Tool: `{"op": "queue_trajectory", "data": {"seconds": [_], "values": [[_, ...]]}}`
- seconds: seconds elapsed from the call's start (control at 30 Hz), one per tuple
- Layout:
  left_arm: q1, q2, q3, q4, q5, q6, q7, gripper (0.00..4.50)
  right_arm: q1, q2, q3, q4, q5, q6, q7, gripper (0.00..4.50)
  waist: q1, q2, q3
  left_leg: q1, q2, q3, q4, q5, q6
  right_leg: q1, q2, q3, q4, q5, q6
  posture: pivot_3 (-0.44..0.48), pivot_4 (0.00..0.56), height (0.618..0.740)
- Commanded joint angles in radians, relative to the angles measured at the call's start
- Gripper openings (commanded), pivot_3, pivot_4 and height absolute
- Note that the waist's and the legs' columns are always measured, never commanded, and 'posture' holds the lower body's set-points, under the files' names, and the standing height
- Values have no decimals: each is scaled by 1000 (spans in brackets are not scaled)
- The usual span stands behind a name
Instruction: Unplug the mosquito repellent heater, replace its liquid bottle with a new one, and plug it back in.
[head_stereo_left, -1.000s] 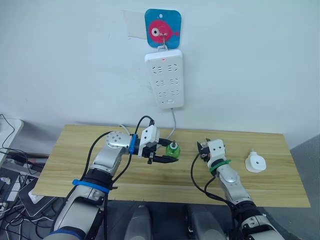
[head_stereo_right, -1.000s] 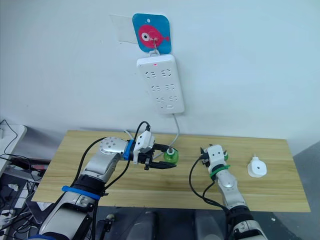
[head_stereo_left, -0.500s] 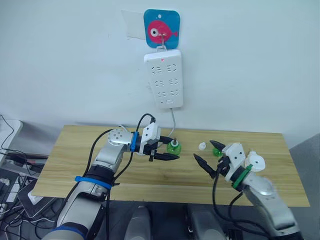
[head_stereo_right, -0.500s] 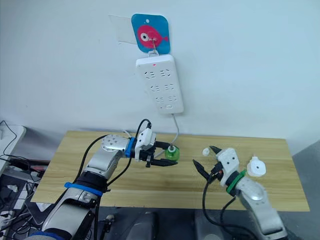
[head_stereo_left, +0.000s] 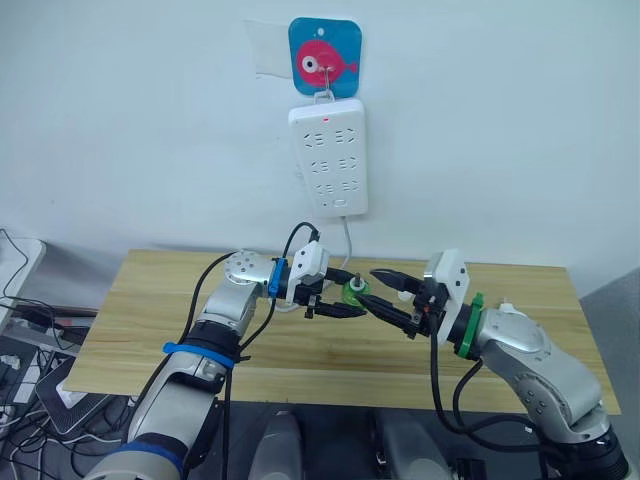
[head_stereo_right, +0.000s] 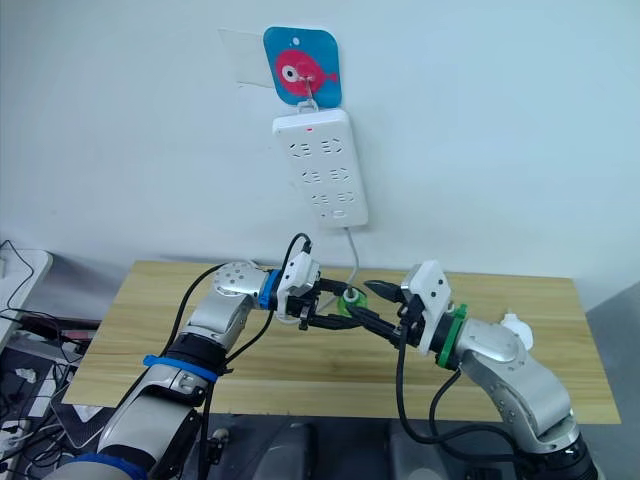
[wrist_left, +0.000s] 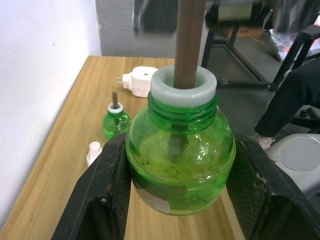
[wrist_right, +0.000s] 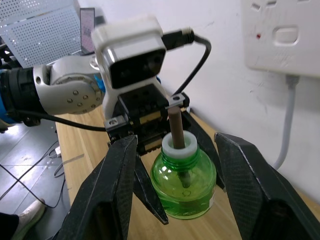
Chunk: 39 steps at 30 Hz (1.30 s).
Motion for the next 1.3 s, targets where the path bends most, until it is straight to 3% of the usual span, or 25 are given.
{"op": "queue_trajectory", "data": {"seconds": [0.03,0.23,0.47,0.73,0.97,1.1,1.2,1.3], "values": [[-6,-10,14,-42,-28,3,-9,2261,-21,11,4,0,-12,-19,10,2567,0,0,0,0,0,0,0,0,0,0,0,0,0,0,0,-49,203,740],[-2,-17,11,-62,-34,16,-1,2261,-43,39,34,44,-41,-37,24,2567,0,0,0,0,0,0,0,0,0,0,0,0,1,0,0,-41,207,740],[9,-19,15,-82,-40,40,6,2261,-49,67,47,73,-59,-50,30,852,-1,0,0,0,0,-1,0,0,0,0,0,-1,1,0,0,-41,209,740],[13,-21,28,-113,-80,122,1,2261,-40,97,-20,51,-15,-21,-1,854,-1,0,0,0,0,-1,0,0,0,0,0,-1,1,0,0,-41,207,740],[43,-33,91,-228,-173,284,74,4411,-8,174,-244,-38,153,96,-196,854,0,0,0,0,0,-1,0,0,0,0,0,-1,1,0,0,-48,201,740],[73,-82,147,-316,-277,478,217,4500,30,281,-368,-129,382,165,-409,854,0,0,0,0,1,-1,0,0,0,0,0,-1,1,0,0,-60,191,740],[65,-133,221,-380,-466,790,359,4500,57,349,-426,-151,599,167,-550,854,-1,0,0,0,1,-2,0,0,0,0,-1,-1,1,0,0,-70,180,740],[68,-163,284,-410,-602,970,442,4500,45,358,-450,-144,750,149,-646,854,-9,1,-1,0,1,-1,0,0,0,0,-1,0,1,0,0,-74,172,740]]}}
